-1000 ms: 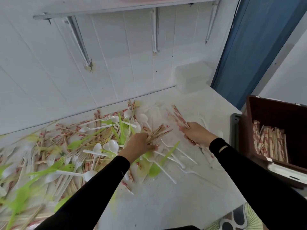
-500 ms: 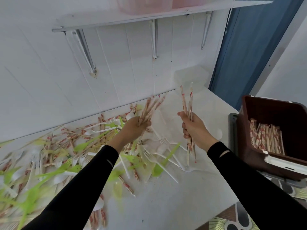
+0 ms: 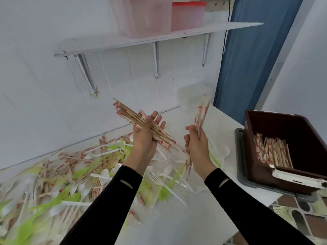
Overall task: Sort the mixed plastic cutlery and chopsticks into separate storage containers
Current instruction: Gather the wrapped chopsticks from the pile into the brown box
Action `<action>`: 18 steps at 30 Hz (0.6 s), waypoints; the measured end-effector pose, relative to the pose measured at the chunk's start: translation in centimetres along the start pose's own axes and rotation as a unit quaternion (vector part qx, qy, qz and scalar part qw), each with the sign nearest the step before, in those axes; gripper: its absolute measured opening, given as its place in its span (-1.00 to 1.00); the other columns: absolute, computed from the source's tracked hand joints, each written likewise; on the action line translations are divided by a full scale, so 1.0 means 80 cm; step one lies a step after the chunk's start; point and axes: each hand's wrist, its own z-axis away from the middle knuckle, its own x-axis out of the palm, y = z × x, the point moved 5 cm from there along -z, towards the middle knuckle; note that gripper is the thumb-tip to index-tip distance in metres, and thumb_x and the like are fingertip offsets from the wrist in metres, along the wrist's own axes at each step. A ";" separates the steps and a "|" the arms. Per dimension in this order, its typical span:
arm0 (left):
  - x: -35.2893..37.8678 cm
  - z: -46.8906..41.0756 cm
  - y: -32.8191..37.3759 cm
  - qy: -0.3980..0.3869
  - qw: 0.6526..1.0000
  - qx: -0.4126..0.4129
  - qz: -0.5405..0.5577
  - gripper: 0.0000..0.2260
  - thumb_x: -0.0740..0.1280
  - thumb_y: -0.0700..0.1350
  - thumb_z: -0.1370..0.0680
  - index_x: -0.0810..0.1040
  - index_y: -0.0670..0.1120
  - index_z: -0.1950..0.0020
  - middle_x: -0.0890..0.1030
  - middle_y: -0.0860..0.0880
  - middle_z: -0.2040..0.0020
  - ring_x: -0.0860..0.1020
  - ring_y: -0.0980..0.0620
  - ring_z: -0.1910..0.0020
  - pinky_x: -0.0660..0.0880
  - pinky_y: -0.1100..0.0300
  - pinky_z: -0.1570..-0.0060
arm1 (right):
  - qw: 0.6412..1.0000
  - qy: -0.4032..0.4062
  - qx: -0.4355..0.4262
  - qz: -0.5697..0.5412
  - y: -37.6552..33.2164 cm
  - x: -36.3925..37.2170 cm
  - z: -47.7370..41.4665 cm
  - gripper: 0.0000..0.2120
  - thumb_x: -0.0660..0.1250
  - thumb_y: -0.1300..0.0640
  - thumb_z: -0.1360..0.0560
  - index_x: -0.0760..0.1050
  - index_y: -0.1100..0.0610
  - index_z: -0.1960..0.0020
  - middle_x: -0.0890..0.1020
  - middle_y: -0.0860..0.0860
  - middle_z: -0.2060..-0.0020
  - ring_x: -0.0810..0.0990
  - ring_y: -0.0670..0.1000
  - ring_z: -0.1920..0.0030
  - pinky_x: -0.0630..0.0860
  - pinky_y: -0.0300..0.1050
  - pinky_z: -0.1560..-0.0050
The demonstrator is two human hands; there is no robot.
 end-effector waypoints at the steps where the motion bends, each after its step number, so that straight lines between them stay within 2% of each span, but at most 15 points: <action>1: 0.014 0.004 -0.011 -0.005 1.000 -0.012 0.001 -0.81 0.20 -0.26 -0.66 0.41 -0.04 -0.23 0.67 -0.13 -0.06 0.68 -0.04 0.01 0.63 0.02 0.03 | 1.000 0.010 -0.007 -0.012 -0.009 0.000 -0.003 -0.81 0.16 -0.02 -0.66 0.48 0.04 0.00 0.38 -0.04 0.35 0.29 -0.12 0.46 0.27 -0.28 0.46; 3: 0.042 0.016 -0.040 -0.017 0.999 -0.047 0.003 -0.80 0.23 -0.27 -0.64 0.44 -0.07 -0.24 0.67 -0.14 -0.06 0.68 -0.04 0.01 0.63 0.02 0.00 | 0.999 0.037 -0.022 -0.029 -0.026 -0.005 -0.010 -0.81 0.18 -0.02 -0.65 0.49 0.04 0.01 0.40 -0.05 0.33 0.35 -0.12 0.39 0.34 -0.27 0.40; 5: 0.070 0.030 -0.075 -0.042 0.995 -0.088 -0.020 -0.83 0.28 -0.25 -0.63 0.48 -0.12 -0.21 0.69 -0.10 0.04 0.68 0.01 0.09 0.63 0.09 0.04 | 0.996 0.067 -0.033 -0.040 -0.044 -0.016 -0.018 -0.80 0.18 -0.02 -0.65 0.49 0.07 0.01 0.44 -0.05 0.33 0.45 -0.09 0.33 0.44 -0.23 0.31; 7: 0.097 0.042 -0.109 -0.082 0.987 -0.120 -0.072 -0.84 0.29 -0.22 -0.62 0.51 -0.14 -0.20 0.69 -0.06 0.14 0.68 0.05 0.13 0.62 0.15 0.05 | 0.993 0.095 -0.038 -0.056 -0.062 -0.040 -0.031 -0.80 0.17 0.01 -0.66 0.48 0.09 0.02 0.44 -0.03 0.40 0.49 -0.07 0.36 0.51 -0.21 0.25; 8: 0.108 0.046 -0.119 -0.099 0.982 -0.133 -0.089 -0.80 0.29 -0.20 -0.62 0.50 -0.13 -0.25 0.69 -0.06 0.12 0.68 0.05 0.10 0.61 0.16 0.03 | 0.992 0.102 -0.039 -0.069 -0.070 -0.052 -0.037 -0.80 0.17 0.02 -0.66 0.47 0.10 0.02 0.42 -0.03 0.45 0.48 -0.06 0.39 0.51 -0.18 0.24; 10: 0.137 0.049 -0.142 -0.119 0.975 -0.160 -0.094 -0.76 0.28 -0.19 -0.63 0.48 -0.11 -0.30 0.69 -0.08 0.05 0.69 0.03 0.06 0.62 0.14 0.05 | 0.989 0.116 -0.043 -0.082 -0.091 -0.090 -0.055 -0.80 0.16 0.01 -0.67 0.44 0.11 0.02 0.40 -0.01 0.47 0.43 -0.07 0.48 0.46 -0.19 0.37; 13: 0.167 0.037 -0.151 -0.119 0.978 -0.152 -0.082 -0.86 0.25 -0.14 -0.64 0.49 -0.11 -0.18 0.66 -0.09 0.02 0.70 0.01 0.09 0.63 0.15 0.17 | 0.989 0.116 -0.041 -0.082 -0.117 -0.133 -0.073 -0.75 0.17 -0.06 -0.66 0.41 0.11 0.04 0.41 0.02 0.42 0.35 -0.08 0.54 0.33 -0.24 0.54; 15: 0.197 0.029 -0.166 -0.126 0.977 -0.149 -0.085 -0.89 0.24 -0.10 -0.65 0.47 -0.11 -0.13 0.66 -0.08 0.07 0.69 0.01 0.12 0.64 0.13 0.12 | 0.989 0.112 -0.048 -0.079 -0.141 -0.171 -0.085 -0.72 0.17 -0.10 -0.65 0.41 0.11 0.03 0.42 -0.01 0.44 0.34 -0.07 0.55 0.32 -0.24 0.55; 18: 0.237 0.020 -0.197 -0.157 0.972 -0.150 -0.092 -0.86 0.20 -0.11 -0.67 0.40 -0.12 -0.19 0.64 -0.09 0.08 0.67 0.00 0.13 0.65 0.07 0.02 | 0.991 0.112 -0.043 -0.061 -0.171 -0.224 -0.101 -0.73 0.17 -0.10 -0.65 0.42 0.11 0.01 0.43 -0.03 0.46 0.33 -0.07 0.56 0.30 -0.26 0.57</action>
